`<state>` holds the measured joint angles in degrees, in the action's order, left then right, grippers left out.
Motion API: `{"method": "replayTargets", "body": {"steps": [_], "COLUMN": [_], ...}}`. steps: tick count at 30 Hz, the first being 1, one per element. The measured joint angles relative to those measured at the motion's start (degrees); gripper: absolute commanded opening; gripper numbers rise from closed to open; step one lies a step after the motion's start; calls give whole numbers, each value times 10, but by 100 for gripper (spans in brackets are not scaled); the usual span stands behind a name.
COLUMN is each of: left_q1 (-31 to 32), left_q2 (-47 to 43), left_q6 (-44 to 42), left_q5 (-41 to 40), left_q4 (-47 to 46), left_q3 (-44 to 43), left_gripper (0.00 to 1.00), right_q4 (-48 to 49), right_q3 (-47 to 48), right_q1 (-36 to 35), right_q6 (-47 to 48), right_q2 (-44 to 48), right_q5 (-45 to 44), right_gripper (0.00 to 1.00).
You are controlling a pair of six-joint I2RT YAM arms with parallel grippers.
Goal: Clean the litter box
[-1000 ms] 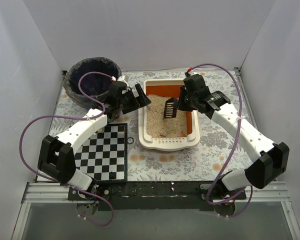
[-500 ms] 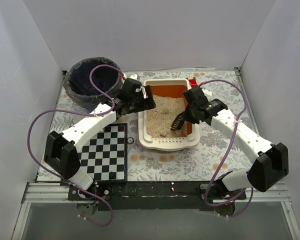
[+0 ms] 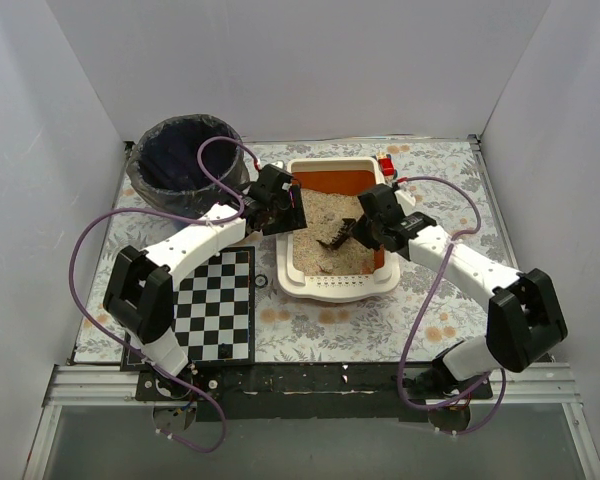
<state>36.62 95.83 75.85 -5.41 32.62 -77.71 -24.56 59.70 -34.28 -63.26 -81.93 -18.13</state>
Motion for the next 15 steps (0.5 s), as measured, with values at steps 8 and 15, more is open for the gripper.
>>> {"method": "replayTargets", "body": {"steps": [8,15], "left_q1": [-1,-3], "left_q2": [2,0], "left_q6": [-2,-7], "left_q5": [1,2], "left_q4": [-10,-15], "left_q3": [10,15], "left_gripper": [44,40], "right_q4": [111,201], "right_q3": [5,-12], "right_q1": [-6,-19], "right_q6": [-32,-73], "right_q2": [-77,-113], "right_q5": [0,-31], "right_gripper": [1,1]}}
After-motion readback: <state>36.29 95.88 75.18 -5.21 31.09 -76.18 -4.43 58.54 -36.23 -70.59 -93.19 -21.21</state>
